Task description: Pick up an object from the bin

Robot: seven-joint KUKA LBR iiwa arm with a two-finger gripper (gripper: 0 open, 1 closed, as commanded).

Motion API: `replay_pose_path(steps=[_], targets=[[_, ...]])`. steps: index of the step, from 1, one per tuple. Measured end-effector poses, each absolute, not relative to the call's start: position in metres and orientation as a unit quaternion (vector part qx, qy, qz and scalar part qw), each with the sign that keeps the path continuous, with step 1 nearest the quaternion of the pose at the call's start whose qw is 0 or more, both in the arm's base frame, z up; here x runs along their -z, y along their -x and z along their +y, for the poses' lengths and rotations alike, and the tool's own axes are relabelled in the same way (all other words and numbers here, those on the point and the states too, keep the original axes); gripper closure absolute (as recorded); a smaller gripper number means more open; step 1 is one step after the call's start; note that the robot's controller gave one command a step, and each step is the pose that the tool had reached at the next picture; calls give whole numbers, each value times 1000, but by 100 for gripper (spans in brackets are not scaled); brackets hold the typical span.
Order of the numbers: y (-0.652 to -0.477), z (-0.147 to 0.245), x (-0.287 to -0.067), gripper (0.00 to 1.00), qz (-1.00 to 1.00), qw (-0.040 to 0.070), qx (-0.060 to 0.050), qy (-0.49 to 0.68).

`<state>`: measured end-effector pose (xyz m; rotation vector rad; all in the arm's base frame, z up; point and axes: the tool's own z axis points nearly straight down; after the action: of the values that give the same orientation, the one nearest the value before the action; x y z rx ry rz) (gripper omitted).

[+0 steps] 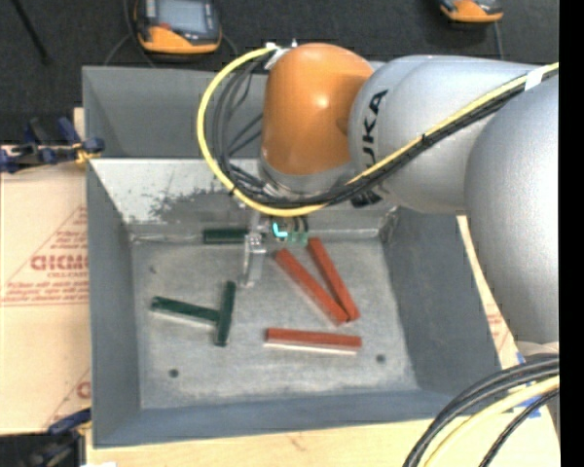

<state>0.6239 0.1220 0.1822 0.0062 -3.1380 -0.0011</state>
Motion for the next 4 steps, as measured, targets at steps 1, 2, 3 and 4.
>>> replay_pose_path(steps=[1,2,3,4], targets=[[-582,181,-66,0,-1000,3,1,10],[-569,186,-102,0,-997,-1,1,82],[-573,176,-101,0,-989,-2,1,150],[-568,200,-69,0,-971,2,-1,239]])
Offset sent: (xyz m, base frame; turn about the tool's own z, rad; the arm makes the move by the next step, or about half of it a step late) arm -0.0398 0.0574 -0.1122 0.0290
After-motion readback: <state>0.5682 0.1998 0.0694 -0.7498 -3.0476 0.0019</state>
